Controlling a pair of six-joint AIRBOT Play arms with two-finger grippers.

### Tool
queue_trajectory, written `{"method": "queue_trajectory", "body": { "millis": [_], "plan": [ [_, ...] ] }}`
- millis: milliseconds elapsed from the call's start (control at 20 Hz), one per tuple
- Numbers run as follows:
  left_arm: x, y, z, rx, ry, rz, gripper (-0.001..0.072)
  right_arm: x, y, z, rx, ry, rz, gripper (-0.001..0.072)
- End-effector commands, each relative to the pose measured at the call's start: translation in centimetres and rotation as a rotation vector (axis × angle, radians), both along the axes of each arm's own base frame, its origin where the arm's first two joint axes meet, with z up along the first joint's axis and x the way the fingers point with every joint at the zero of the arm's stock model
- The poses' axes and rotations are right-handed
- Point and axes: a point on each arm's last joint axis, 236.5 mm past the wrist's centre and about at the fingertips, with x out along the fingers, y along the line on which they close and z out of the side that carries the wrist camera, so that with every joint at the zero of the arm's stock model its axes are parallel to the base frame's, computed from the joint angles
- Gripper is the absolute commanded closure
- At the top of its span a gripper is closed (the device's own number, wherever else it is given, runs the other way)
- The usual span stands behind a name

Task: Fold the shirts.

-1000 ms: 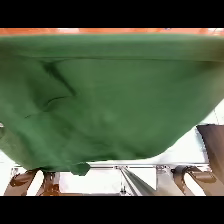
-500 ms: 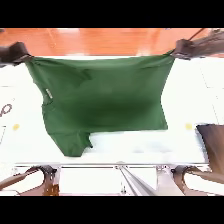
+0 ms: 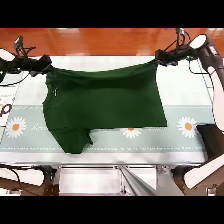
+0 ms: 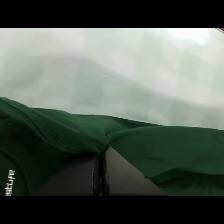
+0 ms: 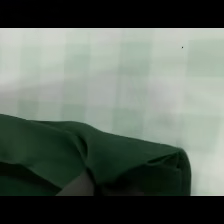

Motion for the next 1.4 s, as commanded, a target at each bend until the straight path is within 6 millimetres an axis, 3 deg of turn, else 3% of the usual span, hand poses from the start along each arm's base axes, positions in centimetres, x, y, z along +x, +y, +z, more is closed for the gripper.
{"method": "queue_trajectory", "body": {
  "millis": [0,100,200,350,550,700,750,800,850,950,1150,1250,1350],
  "plan": [
    [-0.8,-0.6,1.3,-0.066,-0.001,-0.037,0.0689,-1.4,0.1,0.5,0.003,0.062,0.075,0.0693],
    [-3.3,-0.9,2.1,-0.05,0.033,-0.149,0.0688,-3.6,-1.9,0.5,-0.013,0.144,0.09,0.0693],
    [-6.1,-1.0,1.3,-0.05,0.12,-0.23,0.0689,-5.9,-3.5,-0.2,-0.005,0.246,0.109,0.0693],
    [-9.5,-1.0,-2.1,-0.041,0.257,-0.268,0.0688,-7.6,-4.3,-2.1,0.001,0.322,0.116,0.0692],
    [-12.6,-1.5,-7.3,-0.081,0.366,-0.219,0.0689,-9.1,-3.5,-5.5,0.013,0.387,0.119,0.0692],
    [-14.0,-1.7,-9.1,-0.094,0.408,-0.206,0.0688,-10.3,-3.4,-7.8,0.026,0.448,0.112,0.0682],
    [-14.2,-1.8,-9.2,-0.097,0.415,-0.207,0.0669,-10.5,-3.4,-8.2,0.031,0.467,0.094,0.0515],
    [-14.6,-2.0,-9.1,-0.106,0.428,-0.212,0.0477,-10.7,-3.4,-8.3,0.034,0.482,0.08,0.0282],
    [-15.0,-2.0,-8.7,-0.111,0.447,-0.226,0.0209,-10.9,-3.6,-8.0,0.038,0.494,0.074,0.0298],
    [-15.3,-1.5,-7.2,-0.122,0.469,-0.221,0.0203,-11.6,-5.0,-6.6,0.045,0.515,0.028,0.0299],
    [-15.9,1.7,-2.0,-0.064,0.351,-0.144,0.0203,-14.1,-10.8,-3.5,-0.048,0.518,-0.072,0.03],
    [-18.1,3.4,-0.7,-0.058,0.318,-0.072,0.0203,-15.9,-11.7,-3.7,-0.039,0.492,-0.134,0.03],
    [-21.7,5.2,-1.1,-0.077,0.318,0.025,0.0203,-18.9,-11.1,-5.2,0.003,0.471,-0.154,0.03]
  ]
}}
